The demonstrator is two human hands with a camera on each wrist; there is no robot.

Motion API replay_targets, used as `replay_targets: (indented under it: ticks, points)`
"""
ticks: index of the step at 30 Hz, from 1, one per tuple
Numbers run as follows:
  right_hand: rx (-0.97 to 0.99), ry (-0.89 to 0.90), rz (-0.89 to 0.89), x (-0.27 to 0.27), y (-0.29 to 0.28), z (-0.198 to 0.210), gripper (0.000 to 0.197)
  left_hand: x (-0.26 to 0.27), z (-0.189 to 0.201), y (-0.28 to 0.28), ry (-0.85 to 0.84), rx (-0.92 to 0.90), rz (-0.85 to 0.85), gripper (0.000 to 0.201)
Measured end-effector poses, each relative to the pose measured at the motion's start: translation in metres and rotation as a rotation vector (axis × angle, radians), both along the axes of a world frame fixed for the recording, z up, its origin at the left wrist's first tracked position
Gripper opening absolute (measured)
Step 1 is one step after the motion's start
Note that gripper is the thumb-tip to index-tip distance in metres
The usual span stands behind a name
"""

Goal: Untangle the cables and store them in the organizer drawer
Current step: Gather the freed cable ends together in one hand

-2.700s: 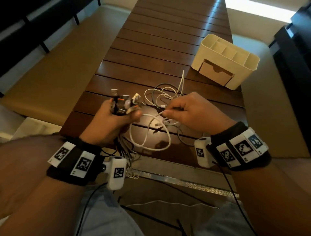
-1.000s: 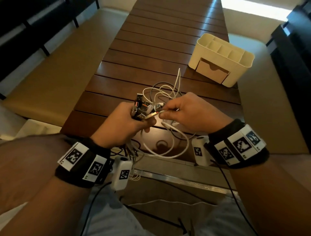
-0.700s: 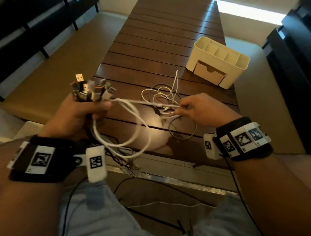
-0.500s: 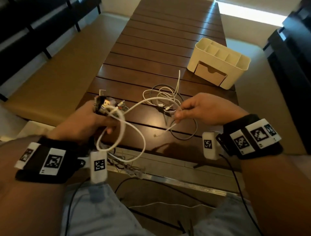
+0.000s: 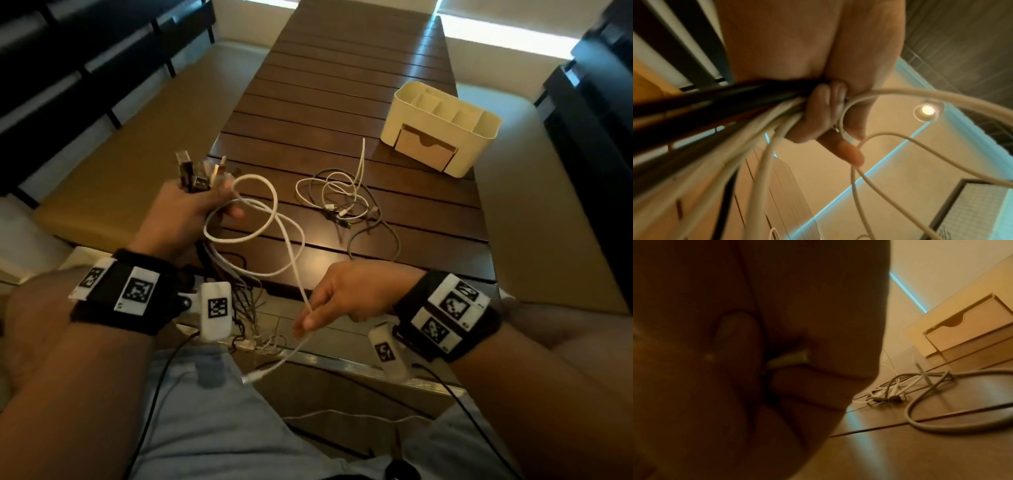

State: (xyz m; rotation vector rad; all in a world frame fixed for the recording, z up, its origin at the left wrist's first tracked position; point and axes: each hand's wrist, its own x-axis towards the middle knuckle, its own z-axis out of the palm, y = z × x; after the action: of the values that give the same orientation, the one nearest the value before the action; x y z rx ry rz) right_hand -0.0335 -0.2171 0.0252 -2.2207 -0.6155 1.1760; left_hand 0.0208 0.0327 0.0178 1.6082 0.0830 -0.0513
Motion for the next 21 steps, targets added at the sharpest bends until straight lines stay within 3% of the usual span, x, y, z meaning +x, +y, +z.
replay_targets:
  ticks: [5, 7, 10, 12, 15, 21]
  points:
    - [-0.190, -0.209, -0.004, 0.009, -0.012, 0.008, 0.057, -0.017, 0.002, -0.004, 0.011, 0.222, -0.197, 0.008]
    - [-0.142, -0.247, -0.091, 0.017, -0.020, 0.015, 0.049, -0.026, 0.002, -0.011, 0.046, 0.243, -0.225, 0.004]
    - [0.032, -0.443, -0.303, 0.023, -0.022, 0.019, 0.011, -0.039, 0.000, -0.024, 0.062, 0.246, -0.284, 0.008]
    - [0.149, -0.497, -0.395, 0.021, -0.014, 0.017, 0.017, -0.045, 0.001, -0.034, 0.043, 0.276, -0.345, 0.007]
    - [0.160, -0.459, -0.352, 0.018, -0.001, 0.012, 0.025, -0.052, 0.004, -0.042, 0.017, 0.272, -0.406, 0.011]
    - [0.206, -0.211, -0.346, 0.010, 0.004, -0.003, 0.016, -0.052, -0.004, -0.031, 0.036, 0.183, -0.295, 0.001]
